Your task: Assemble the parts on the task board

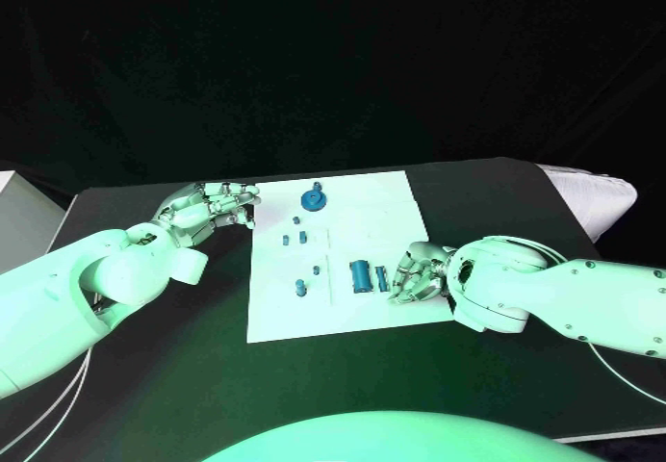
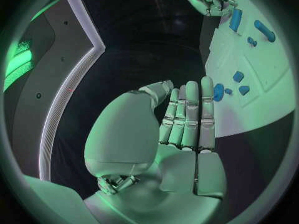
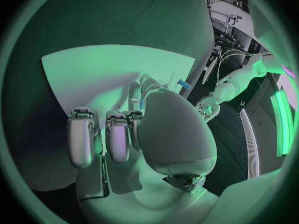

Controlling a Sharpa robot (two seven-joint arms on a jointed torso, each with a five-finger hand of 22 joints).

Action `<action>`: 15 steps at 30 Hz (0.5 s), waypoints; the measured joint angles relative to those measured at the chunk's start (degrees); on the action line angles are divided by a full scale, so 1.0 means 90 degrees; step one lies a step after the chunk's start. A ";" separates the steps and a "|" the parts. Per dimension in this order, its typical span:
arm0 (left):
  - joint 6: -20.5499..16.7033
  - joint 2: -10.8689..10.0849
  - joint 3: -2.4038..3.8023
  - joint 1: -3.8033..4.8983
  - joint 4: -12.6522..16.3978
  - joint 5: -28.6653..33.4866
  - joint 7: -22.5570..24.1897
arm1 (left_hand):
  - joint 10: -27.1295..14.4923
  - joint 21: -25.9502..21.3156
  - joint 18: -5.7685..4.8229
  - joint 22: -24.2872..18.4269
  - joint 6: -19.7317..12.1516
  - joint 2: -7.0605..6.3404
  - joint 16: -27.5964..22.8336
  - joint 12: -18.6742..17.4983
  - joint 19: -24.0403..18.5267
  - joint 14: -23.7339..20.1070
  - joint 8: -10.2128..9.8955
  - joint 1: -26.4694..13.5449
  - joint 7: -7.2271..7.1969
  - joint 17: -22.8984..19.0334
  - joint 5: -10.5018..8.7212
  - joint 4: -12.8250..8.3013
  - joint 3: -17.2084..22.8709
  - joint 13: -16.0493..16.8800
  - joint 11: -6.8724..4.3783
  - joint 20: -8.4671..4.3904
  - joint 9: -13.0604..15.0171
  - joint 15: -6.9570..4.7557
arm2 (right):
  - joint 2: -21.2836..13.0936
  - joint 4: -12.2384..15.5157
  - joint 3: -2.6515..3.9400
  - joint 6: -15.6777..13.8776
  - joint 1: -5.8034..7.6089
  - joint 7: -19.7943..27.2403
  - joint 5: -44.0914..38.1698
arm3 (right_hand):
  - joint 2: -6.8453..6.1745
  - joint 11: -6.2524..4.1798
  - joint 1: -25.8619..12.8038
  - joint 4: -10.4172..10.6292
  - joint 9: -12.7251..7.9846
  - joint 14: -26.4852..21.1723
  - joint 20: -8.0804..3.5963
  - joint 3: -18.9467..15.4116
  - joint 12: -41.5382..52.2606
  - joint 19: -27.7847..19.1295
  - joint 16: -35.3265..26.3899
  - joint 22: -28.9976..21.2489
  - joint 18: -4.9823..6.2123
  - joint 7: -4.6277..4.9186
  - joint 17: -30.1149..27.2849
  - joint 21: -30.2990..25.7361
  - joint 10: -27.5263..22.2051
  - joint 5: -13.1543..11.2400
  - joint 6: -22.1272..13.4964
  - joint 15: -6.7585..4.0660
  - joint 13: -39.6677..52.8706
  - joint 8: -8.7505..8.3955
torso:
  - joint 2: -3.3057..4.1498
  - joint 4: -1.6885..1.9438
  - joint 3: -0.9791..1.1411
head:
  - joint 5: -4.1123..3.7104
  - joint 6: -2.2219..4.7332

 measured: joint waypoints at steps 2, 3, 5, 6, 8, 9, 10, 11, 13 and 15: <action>0.0001 0.0004 0.0000 -0.0004 -0.0007 -0.0001 -0.0001 | 0.0000 0.0000 0.0000 0.0000 0.0000 0.0000 0.0000 0.0000 0.0000 0.0000 0.0000 0.0000 0.0000 0.0000 0.0000 0.0000 0.0000 0.0000 0.0000 0.0000 0.0000 0.0000 | -0.0051 0.0061 0.0010 -0.0016 0.0036 0.0013 -0.0006 | -0.0021 0.0000 -0.0021 -0.0004 -0.0011 0.0000 0.0000 -0.0063 -0.0017 0.0000 0.0000 0.0000 0.0000 0.0009 0.0000 -0.0014 0.0000 0.0037 -0.0010 0.0000 0.0000 0.0000 | -0.0003 0.0000 -0.0001 | -0.0008 0.0015; 0.0002 0.0006 0.0000 -0.0006 -0.0012 -0.0001 -0.0001 | 0.0000 0.0000 0.0000 0.0000 0.0000 0.0000 0.0000 0.0000 0.0000 0.0000 0.0000 0.0000 0.0000 0.0000 0.0000 0.0000 0.0000 0.0000 0.0000 0.0000 0.0000 0.0000 | -0.0071 0.0086 0.0012 -0.0026 0.0056 0.0021 -0.0008 | -0.0024 0.0000 -0.0024 0.0002 -0.0012 0.0000 0.0000 -0.0071 -0.0039 0.0000 0.0000 0.0000 0.0000 0.0009 0.0000 -0.0042 0.0000 0.0049 -0.0009 0.0000 0.0000 0.0000 | -0.0005 0.0000 -0.0001 | -0.0013 0.0021; 0.0003 0.0012 -0.0001 -0.0013 -0.0024 -0.0002 -0.0001 | 0.0000 0.0000 0.0000 0.0002 0.0000 0.0000 0.0000 0.0000 0.0000 0.0000 0.0000 0.0000 0.0000 0.0000 0.0000 0.0000 0.0000 -0.0004 0.0000 0.0000 -0.0001 0.0000 | -0.0108 0.0126 0.0020 -0.0050 0.0096 0.0044 -0.0013 | -0.0054 0.0000 -0.0054 0.0003 -0.0017 0.0000 0.0000 -0.0108 -0.0040 0.0000 0.0000 0.0000 0.0000 0.0009 0.0000 -0.0081 0.0000 0.0049 -0.0009 0.0000 0.0000 0.0000 | -0.0007 0.0000 -0.0005 | -0.0020 0.0036; 0.0003 0.0017 -0.0002 -0.0019 -0.0032 -0.0002 -0.0001 | 0.0000 0.0000 0.0000 0.0006 0.0000 0.0000 0.0000 0.0000 0.0000 0.0000 0.0000 0.0000 0.0000 0.0000 0.0000 0.0000 0.0000 -0.0006 0.0000 0.0000 -0.0005 0.0000 | -0.0132 0.0148 0.0026 -0.0070 0.0121 0.0064 -0.0016 | -0.0054 0.0000 -0.0054 0.0011 -0.0019 0.0000 0.0000 -0.0118 -0.0040 0.0000 0.0000 0.0000 0.0000 0.0010 0.0000 -0.0097 0.0000 0.0049 -0.0009 0.0000 0.0000 0.0000 | -0.0009 0.0000 -0.0005 | -0.0029 0.0051; 0.0004 0.0023 -0.0003 -0.0030 -0.0040 -0.0003 -0.0002 | 0.0000 0.0000 0.0000 0.0006 0.0000 0.0000 0.0000 0.0000 0.0000 0.0000 0.0000 0.0000 0.0000 0.0000 0.0000 0.0000 0.0000 -0.0006 0.0000 0.0000 -0.0005 0.0000 | -0.0162 0.0165 0.0033 -0.0106 0.0149 0.0097 -0.0019 | -0.0054 0.0000 -0.0054 0.0013 -0.0019 0.0000 0.0000 -0.0130 -0.0064 0.0000 0.0000 -0.0001 0.0000 0.0009 0.0000 -0.0097 0.0000 0.0049 -0.0009 0.0000 0.0000 0.0000 | -0.0015 -0.0001 -0.0006 | -0.0037 0.0071; 0.0004 0.0027 -0.0003 -0.0038 -0.0048 -0.0003 -0.0002 | 0.0000 0.0000 0.0000 0.0006 0.0000 0.0000 0.0000 0.0000 0.0000 0.0000 0.0000 0.0000 0.0000 0.0000 0.0000 0.0000 0.0000 -0.0006 0.0000 0.0000 -0.0005 0.0000 | -0.0177 0.0166 0.0037 -0.0136 0.0164 0.0124 -0.0019 | -0.0056 0.0000 -0.0056 0.0013 -0.0024 0.0000 0.0000 -0.0130 -0.0064 0.0000 0.0000 -0.0001 0.0000 0.0022 0.0000 -0.0097 0.0000 0.0065 -0.0022 0.0000 0.0000 0.0000 | -0.0020 -0.0001 -0.0009 | -0.0039 0.0082; 0.0004 0.0029 -0.0003 -0.0046 -0.0054 -0.0003 -0.0002 | 0.0000 0.0000 0.0000 0.0006 0.0000 0.0000 0.0000 0.0000 0.0000 0.0000 0.0000 0.0000 0.0000 0.0000 0.0000 0.0000 0.0000 -0.0006 0.0000 0.0000 -0.0005 0.0000 | -0.0186 0.0164 0.0038 -0.0162 0.0175 0.0149 -0.0018 | -0.0073 0.0000 -0.0073 0.0007 -0.0031 0.0000 0.0000 -0.0137 -0.0080 0.0000 0.0000 -0.0001 0.0000 0.0031 0.0000 -0.0118 0.0000 0.0075 -0.0031 0.0000 0.0000 -0.0015 | -0.0026 -0.0002 -0.0013 | -0.0040 0.0090; 0.0004 0.0030 -0.0003 -0.0056 -0.0059 -0.0003 -0.0002 | 0.0000 0.0000 0.0000 0.0006 0.0000 0.0000 0.0000 0.0000 0.0000 0.0000 0.0000 0.0000 0.0000 0.0000 0.0000 0.0000 0.0000 -0.0006 0.0000 0.0000 -0.0005 0.0000 | -0.0193 0.0152 0.0042 -0.0193 0.0187 0.0183 -0.0014 | -0.0071 0.0000 -0.0071 -0.0006 -0.0041 0.0000 0.0000 -0.0150 -0.0115 0.0000 0.0000 -0.0001 0.0000 0.0050 0.0000 -0.0165 0.0000 0.0102 -0.0050 0.0000 0.0000 -0.0048 | -0.0032 -0.0003 -0.0015 | -0.0040 0.0099; 0.0004 0.0033 -0.0004 -0.0084 -0.0070 -0.0003 -0.0002 | 0.0000 0.0000 0.0000 0.0016 0.0000 0.0000 0.0000 0.0000 0.0000 0.0000 0.0000 0.0000 0.0000 0.0000 0.0000 0.0000 0.0000 -0.0007 0.0000 0.0000 -0.0005 0.0000 | -0.0200 0.0073 0.0052 -0.0294 0.0215 0.0309 0.0025 | -0.0071 0.0000 -0.0071 -0.0006 -0.0057 0.0000 0.0000 -0.0150 -0.0170 0.0000 -0.0022 -0.0001 0.0000 0.0058 -0.0001 -0.0284 0.0000 0.0164 -0.0066 0.0000 0.0000 -0.0048 | -0.0052 -0.0009 -0.0021 | -0.0040 0.0117; 0.0003 0.0042 -0.0005 -0.0102 -0.0085 -0.0003 -0.0001 | -0.0015 0.0000 0.0000 0.0025 0.0000 0.0000 0.0000 0.0000 0.0000 0.0000 0.0000 0.0000 0.0000 0.0001 0.0000 0.0000 0.0000 -0.0014 0.0015 0.0000 -0.0015 0.0000 | -0.0199 -0.0047 0.0058 -0.0415 0.0234 0.0482 0.0098 | -0.0069 0.0000 -0.0070 -0.0006 -0.0074 0.0000 0.0000 -0.0150 -0.0223 0.0000 -0.0049 -0.0001 0.0000 0.0067 -0.0001 -0.0431 0.0000 0.0233 -0.0115 0.0000 0.0000 -0.0083 | -0.0075 -0.0013 -0.0032 | -0.0040 0.0144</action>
